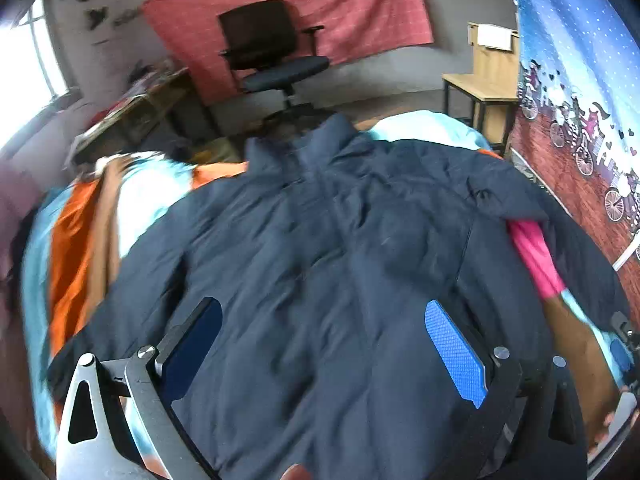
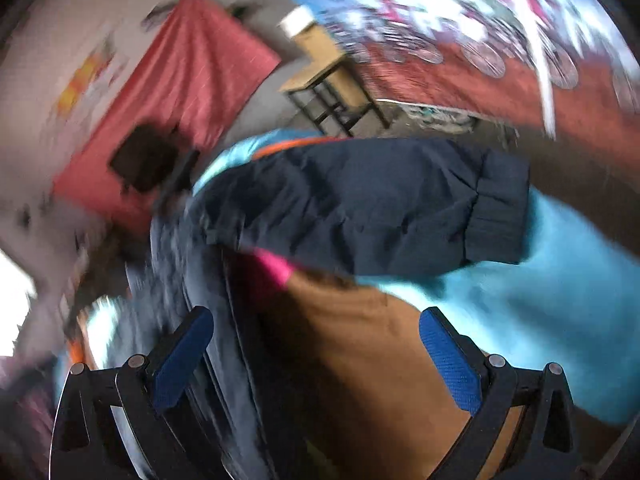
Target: Fold large clothes
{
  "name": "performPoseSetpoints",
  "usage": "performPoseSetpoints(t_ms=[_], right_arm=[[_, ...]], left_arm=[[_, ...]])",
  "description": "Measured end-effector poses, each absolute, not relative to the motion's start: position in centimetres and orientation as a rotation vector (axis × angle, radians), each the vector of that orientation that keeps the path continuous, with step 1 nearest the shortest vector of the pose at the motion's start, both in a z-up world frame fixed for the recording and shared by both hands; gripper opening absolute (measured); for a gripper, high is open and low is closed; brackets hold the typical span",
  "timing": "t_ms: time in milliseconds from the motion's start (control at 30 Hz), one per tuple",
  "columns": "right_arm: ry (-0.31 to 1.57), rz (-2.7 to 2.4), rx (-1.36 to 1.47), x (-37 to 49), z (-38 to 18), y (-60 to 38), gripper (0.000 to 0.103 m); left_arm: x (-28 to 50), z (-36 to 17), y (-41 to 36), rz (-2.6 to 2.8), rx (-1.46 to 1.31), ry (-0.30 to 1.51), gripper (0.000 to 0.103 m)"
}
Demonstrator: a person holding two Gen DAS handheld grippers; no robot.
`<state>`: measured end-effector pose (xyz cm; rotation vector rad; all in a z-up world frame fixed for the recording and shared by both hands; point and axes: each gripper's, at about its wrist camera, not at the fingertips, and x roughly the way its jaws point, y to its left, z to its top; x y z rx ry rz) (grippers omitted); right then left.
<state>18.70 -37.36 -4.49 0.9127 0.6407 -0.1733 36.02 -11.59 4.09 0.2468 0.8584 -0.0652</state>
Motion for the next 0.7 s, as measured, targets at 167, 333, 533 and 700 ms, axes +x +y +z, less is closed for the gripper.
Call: performPoseSetpoints(t_ms=[167,333,533,700], right_arm=[[0.564,-0.292,1.131,21.0,-7.0,-39.8,0.103],[0.499,-0.389,1.261,22.7,-8.1,-41.6,0.103],[0.427,-0.491,1.366,23.6,-8.3,-43.8,0.083],[0.446,-0.549,1.287,24.8,-7.4,-45.3,0.023]], left_arm=[[43.2,0.5,-14.2,-0.138,0.204,0.855,0.100],[50.1,-2.4,-17.3,-0.192,0.154,0.829,0.100],[57.0,-6.8,-21.0,-0.215,0.170,0.961,0.100],[59.0,-11.0,-23.1,-0.233,0.308,1.073,0.100]])
